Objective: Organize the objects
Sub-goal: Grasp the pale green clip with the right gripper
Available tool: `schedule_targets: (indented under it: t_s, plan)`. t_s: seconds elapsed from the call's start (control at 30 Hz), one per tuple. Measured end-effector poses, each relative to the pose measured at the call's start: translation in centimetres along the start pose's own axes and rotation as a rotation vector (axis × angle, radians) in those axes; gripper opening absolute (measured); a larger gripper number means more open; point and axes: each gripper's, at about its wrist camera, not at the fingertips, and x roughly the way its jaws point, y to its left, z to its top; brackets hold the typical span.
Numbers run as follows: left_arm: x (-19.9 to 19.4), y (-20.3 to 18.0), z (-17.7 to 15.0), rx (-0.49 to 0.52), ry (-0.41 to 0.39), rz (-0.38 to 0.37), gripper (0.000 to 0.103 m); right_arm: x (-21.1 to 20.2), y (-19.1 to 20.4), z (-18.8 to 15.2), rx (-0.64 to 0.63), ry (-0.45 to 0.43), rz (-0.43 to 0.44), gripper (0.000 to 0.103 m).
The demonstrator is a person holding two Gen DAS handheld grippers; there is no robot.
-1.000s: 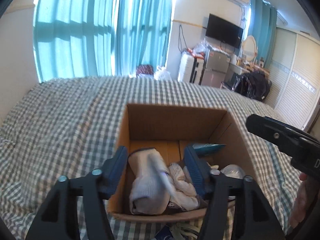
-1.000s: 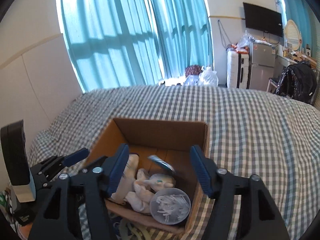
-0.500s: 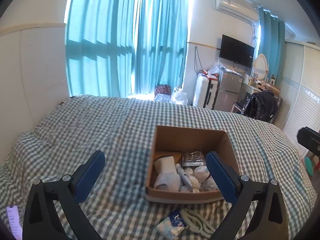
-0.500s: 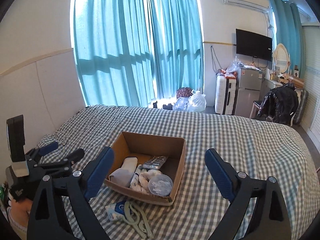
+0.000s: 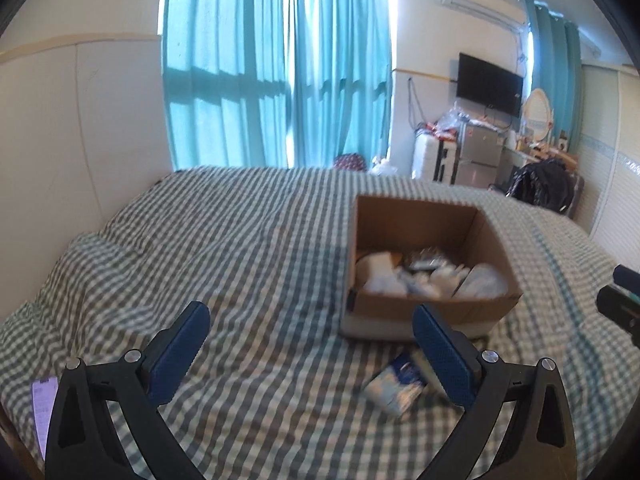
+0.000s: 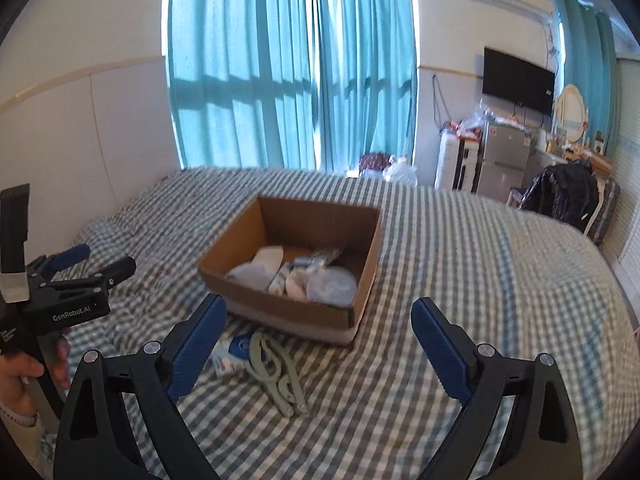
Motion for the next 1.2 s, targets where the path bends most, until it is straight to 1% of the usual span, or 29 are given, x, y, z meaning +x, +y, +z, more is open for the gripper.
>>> schedule_targets:
  t_s: [0.1,0.33,0.47,0.53,0.6,0.63,0.67,0.7,0.77,0.8,0.83,0.9,0.97,1.03,1.13,1.2]
  plan:
    - [1.7,0.3,-2.4,-0.005,0.035,0.033,0.103,3.6,0.6,-2.2,0.000,0.068,0.021,0.094]
    - [6.0,0.5,-6.7,0.024,0.138,0.027,0.103,11.2,1.8,-6.7,0.001,0.235,0.048,0.094]
    - [7.7,0.9,-8.0,0.034,0.178,0.028,0.103,14.2,2.5,-8.0,-0.003,0.301,0.062,0.094]
    - [8.0,1.1,-8.3,0.035,0.187,0.028,0.103,15.6,2.9,-8.5,-0.006,0.333,0.074,0.091]
    - [8.1,1.2,-8.5,0.037,0.187,0.028,0.103,16.8,3.3,-8.9,-0.012,0.362,0.076,0.082]
    - [8.2,1.3,-8.5,0.038,0.188,0.028,0.103,17.4,3.5,-9.1,-0.023,0.382,0.059,0.080]
    - [8.3,1.3,-8.6,0.039,0.189,0.030,0.103,17.7,3.7,-9.3,-0.037,0.394,0.038,0.074]
    - [8.3,1.3,-8.6,0.039,0.192,0.030,0.103,17.8,4.0,-9.5,-0.054,0.396,0.019,0.059]
    - [8.5,1.1,-8.9,0.045,0.202,0.027,0.103,17.4,4.3,-9.8,-0.076,0.394,0.021,0.040]
    - [8.5,0.8,-9.0,0.050,0.206,0.028,0.103,16.9,4.3,-9.9,-0.087,0.387,0.017,0.033]
    - [8.6,0.7,-9.1,0.057,0.208,0.028,0.103,16.5,4.3,-9.9,-0.090,0.381,0.015,0.030]
    - [8.4,0.0,-9.1,0.071,0.210,0.017,0.103,15.2,3.9,-10.0,-0.085,0.361,0.010,0.019]
    - [8.2,-0.7,-9.2,0.079,0.216,-0.011,0.103,13.7,3.6,-9.8,-0.087,0.341,0.001,0.014]
    - [8.0,-1.7,-9.2,0.083,0.226,-0.042,0.103,12.3,3.1,-9.5,-0.084,0.315,-0.007,0.013]
    - [7.9,-3.6,-9.3,0.094,0.243,-0.096,0.103,10.9,2.1,-8.9,-0.040,0.287,0.012,0.013]
    - [8.2,-4.8,-9.3,0.111,0.247,-0.112,0.103,10.4,1.3,-8.7,-0.028,0.276,0.006,0.013]
